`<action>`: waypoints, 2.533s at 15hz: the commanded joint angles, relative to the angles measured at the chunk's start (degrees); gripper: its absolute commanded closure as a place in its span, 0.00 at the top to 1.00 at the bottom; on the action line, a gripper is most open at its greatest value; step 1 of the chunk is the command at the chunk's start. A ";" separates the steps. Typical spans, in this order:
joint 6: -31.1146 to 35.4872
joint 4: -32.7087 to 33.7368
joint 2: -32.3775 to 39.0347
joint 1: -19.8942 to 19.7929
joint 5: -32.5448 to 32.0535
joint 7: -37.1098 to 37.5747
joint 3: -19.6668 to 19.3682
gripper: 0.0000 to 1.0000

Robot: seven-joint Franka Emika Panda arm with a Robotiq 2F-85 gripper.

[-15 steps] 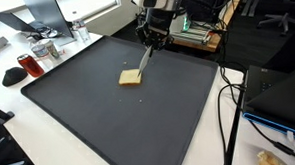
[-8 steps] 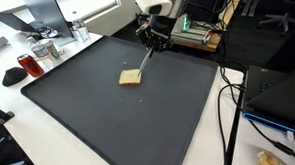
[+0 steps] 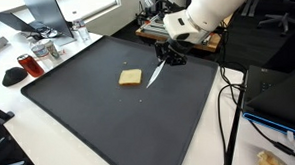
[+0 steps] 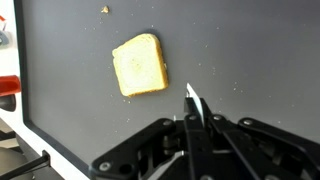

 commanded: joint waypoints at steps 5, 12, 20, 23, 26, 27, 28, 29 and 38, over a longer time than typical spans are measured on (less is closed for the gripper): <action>-2.95 7.70 7.53 1.67 0.67 0.27 -0.20 0.01; 1.06 5.22 3.46 -5.71 8.34 -5.27 -1.60 0.01; 8.63 2.92 -0.41 -16.41 20.84 -19.93 -5.48 0.01; 11.77 3.85 -0.63 -20.81 25.85 -26.34 -6.57 0.01; 13.18 4.72 -0.58 -24.76 31.46 -32.79 -7.02 0.01; 13.59 4.75 -0.61 -26.07 33.49 -35.10 -7.02 0.01; 14.18 4.43 -0.79 -27.42 35.64 -37.75 -6.88 0.01; 14.57 4.12 -0.98 -28.46 37.37 -39.87 -6.86 0.01; 26.03 -11.70 -10.43 -36.20 57.76 -61.95 -4.58 0.01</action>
